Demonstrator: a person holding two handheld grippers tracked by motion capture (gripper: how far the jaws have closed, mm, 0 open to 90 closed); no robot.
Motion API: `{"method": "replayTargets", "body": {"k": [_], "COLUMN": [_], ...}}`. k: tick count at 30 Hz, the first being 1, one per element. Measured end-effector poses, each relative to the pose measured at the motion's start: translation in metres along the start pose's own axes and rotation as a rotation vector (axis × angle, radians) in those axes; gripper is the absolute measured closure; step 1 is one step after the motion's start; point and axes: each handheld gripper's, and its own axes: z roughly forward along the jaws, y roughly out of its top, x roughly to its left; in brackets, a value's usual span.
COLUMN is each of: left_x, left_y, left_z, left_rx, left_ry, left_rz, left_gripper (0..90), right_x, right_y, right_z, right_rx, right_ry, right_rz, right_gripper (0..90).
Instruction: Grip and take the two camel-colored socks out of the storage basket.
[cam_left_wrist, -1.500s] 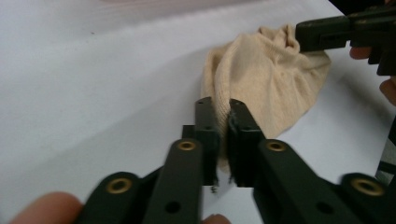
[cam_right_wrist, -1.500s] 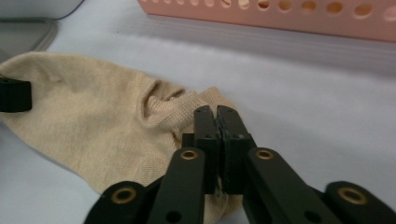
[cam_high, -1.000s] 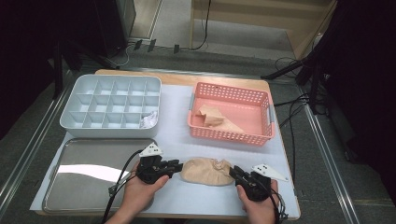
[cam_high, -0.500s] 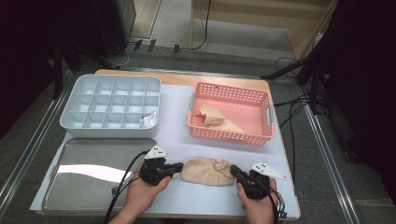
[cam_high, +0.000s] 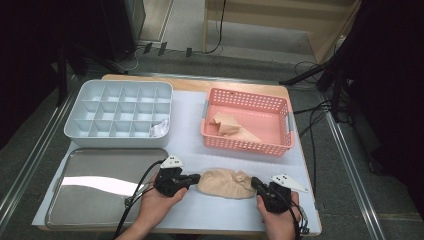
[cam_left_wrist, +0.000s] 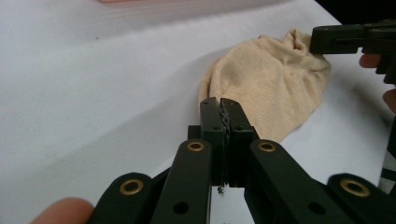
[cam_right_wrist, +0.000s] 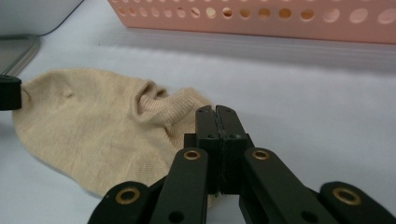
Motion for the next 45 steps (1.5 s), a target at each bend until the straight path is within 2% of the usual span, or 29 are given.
{"method": "replayTargets", "body": {"k": [2, 4, 9, 11, 15, 17, 19, 20, 22, 25, 28, 31, 39, 44, 45], "left_x": [0.000, 0.000, 0.001, 0.001, 0.003, 0.002, 0.001, 0.000, -0.002, -0.004, -0.004, -0.005, -0.007, -0.006, -0.006], "left_y": [-0.001, -0.002, -0.002, -0.002, -0.002, -0.002, -0.002, -0.003, -0.003, -0.004, -0.005, -0.007, -0.008, -0.010, -0.010], "left_z": [0.003, 0.005, 0.008, 0.008, 0.008, 0.008, 0.009, 0.009, 0.008, 0.006, 0.005, 0.003, 0.000, 0.000, 0.000], "left_rx": [0.014, 0.027, 0.043, 0.047, 0.055, 0.057, 0.058, 0.057, 0.056, 0.044, 0.037, 0.031, 0.028, 0.030, 0.029], "left_ry": [0.014, 0.047, 0.088, 0.093, 0.095, 0.101, 0.105, 0.103, 0.108, 0.106, 0.101, 0.099, 0.091, 0.086, 0.090], "left_rz": [0.013, 0.026, 0.032, 0.029, 0.004, 0.007, 0.009, 0.013, 0.022, 0.033, 0.036, 0.037, 0.045, 0.039, 0.039], "left_gripper": [90.0, 90.0, 90.0, 90.0, 86.4, 83.2, 83.3, 83.2, 84.5, 88.7, 89.7, 89.5, 87.9, 85.1, 85.1], "right_x": [0.000, 0.000, -0.002, -0.004, -0.010, -0.010, -0.008, -0.007, -0.005, -0.003, -0.002, -0.001, 0.001, -0.004, -0.004], "right_y": [-0.001, -0.002, -0.003, -0.005, -0.009, -0.011, -0.012, -0.013, -0.013, -0.011, -0.010, -0.009, 0.000, -0.001, -0.002], "right_z": [0.001, 0.002, 0.002, -0.002, -0.009, -0.008, -0.003, 0.000, 0.003, 0.004, 0.001, -0.002, -0.002, 0.010, 0.010], "right_rx": [0.009, 0.016, 0.012, -0.002, -0.004, 0.013, 0.026, 0.037, 0.035, 0.035, 0.021, 0.010, -0.039, -0.007, -0.009], "right_ry": [0.002, 0.007, 0.008, 0.005, 0.048, 0.061, 0.064, 0.062, 0.061, 0.052, 0.041, 0.024, 0.038, 0.032, 0.037], "right_rz": [0.006, 0.007, 0.014, 0.043, 0.107, 0.113, 0.109, 0.099, 0.090, 0.081, 0.074, 0.058, 0.024, 0.029, 0.042], "right_gripper": [90.0, 90.0, 87.4, 83.3, 78.8, 75.6, 69.4, 69.2, 70.4, 78.3, 81.6, 89.4, 90.0, 89.2, 85.3]}}
